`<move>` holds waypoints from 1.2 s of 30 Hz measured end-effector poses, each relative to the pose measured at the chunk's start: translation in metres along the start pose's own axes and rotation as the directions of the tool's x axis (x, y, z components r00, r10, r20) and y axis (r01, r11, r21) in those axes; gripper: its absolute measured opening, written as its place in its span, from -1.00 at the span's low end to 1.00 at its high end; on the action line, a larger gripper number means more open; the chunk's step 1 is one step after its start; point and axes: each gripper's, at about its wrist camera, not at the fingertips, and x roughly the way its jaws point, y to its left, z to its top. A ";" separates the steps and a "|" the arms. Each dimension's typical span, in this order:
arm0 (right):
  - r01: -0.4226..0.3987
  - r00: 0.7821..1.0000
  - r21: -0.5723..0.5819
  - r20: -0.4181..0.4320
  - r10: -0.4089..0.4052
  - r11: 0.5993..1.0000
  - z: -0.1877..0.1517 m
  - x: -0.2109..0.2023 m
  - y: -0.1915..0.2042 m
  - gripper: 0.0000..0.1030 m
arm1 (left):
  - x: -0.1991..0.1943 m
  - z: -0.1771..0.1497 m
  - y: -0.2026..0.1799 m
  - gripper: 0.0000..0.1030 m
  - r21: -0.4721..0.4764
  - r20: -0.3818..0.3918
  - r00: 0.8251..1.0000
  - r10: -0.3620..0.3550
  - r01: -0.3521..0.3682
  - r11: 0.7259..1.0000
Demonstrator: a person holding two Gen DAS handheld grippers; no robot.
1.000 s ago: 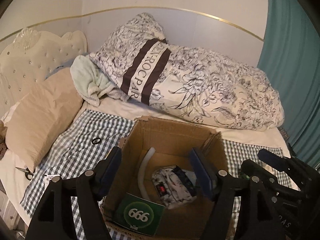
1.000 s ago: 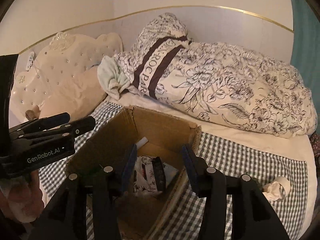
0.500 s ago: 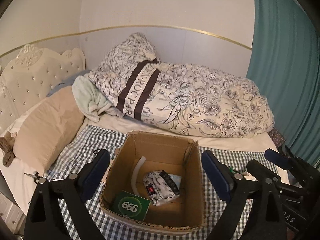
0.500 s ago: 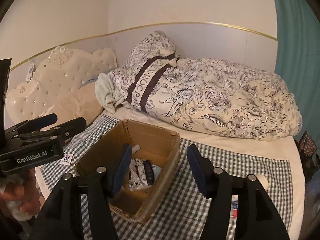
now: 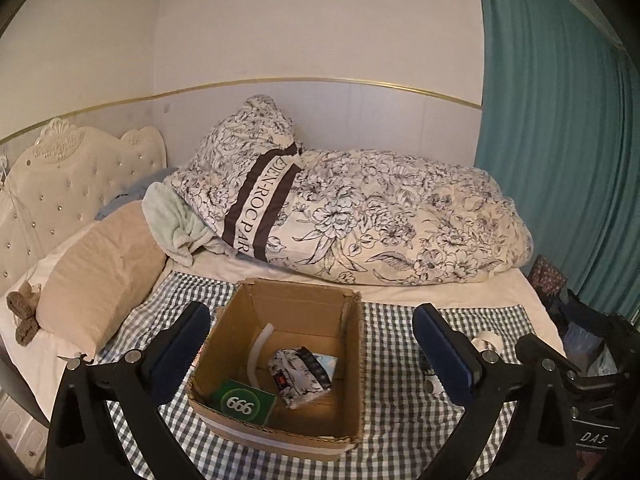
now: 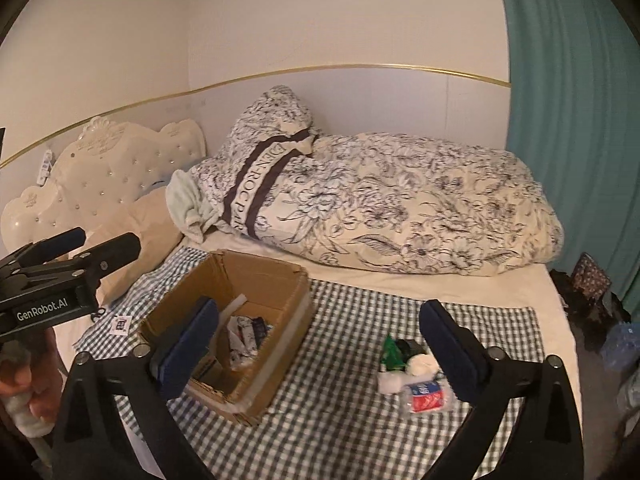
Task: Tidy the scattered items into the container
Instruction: 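Withdraw both open tools from the box toward the remaining items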
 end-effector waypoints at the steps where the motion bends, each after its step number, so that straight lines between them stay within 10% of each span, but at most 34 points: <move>1: 0.010 1.000 0.003 0.000 -0.010 1.000 -0.001 -0.003 -0.005 1.00 | -0.001 -0.001 -0.003 1.00 0.003 0.000 1.000 0.001 -0.001 1.000; 36: 0.126 0.984 0.015 -0.127 -0.123 0.992 -0.061 -0.020 -0.117 1.00 | 0.022 -0.034 -0.107 1.00 0.116 -0.076 0.996 -0.047 0.056 0.992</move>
